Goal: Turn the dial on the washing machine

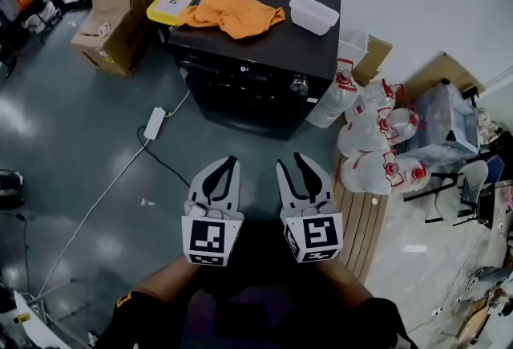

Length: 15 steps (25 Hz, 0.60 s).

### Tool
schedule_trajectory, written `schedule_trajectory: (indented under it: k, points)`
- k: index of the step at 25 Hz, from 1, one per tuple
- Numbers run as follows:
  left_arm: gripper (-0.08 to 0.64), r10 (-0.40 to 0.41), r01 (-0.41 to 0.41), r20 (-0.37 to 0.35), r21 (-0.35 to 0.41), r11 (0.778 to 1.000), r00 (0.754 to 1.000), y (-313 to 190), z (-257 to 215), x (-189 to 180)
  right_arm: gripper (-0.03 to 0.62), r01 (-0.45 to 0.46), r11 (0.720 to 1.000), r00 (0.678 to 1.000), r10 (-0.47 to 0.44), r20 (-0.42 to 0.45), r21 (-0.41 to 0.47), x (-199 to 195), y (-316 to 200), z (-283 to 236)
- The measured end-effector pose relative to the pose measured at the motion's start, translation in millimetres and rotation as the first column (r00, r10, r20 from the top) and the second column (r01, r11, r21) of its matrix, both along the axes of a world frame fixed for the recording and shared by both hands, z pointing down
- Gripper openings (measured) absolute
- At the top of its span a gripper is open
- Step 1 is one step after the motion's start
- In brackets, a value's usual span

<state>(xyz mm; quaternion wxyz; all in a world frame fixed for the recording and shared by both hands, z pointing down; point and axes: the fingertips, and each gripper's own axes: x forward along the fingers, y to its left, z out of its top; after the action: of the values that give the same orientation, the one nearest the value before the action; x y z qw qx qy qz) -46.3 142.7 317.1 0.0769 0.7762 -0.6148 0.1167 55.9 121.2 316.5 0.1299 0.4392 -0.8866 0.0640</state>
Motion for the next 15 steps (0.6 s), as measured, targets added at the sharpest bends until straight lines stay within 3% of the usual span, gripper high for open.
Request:
schedule_trajectory:
  k: [6,12,15]
  points:
    - [0.033,0.054,-0.054,0.002,0.009,0.998,0.999,0.6,-1.9,-24.0,0.236,-0.087,0.996,0.996,0.087,0.001,0.018,-13.4,-1.7,0.1]
    - [0.221,0.082,-0.082,-0.006,-0.028,0.996,0.997,-6.8,6.7,-42.2,0.311,-0.137,0.991,0.99,0.137,-0.026,0.003,-20.1,-9.0,7.7]
    - [0.271,0.076,-0.076,-0.009,-0.037,0.996,0.997,-15.2,14.0,-49.9,0.328,-0.153,0.988,0.987,0.153,-0.049,-0.006,-20.7,-19.8,18.4]
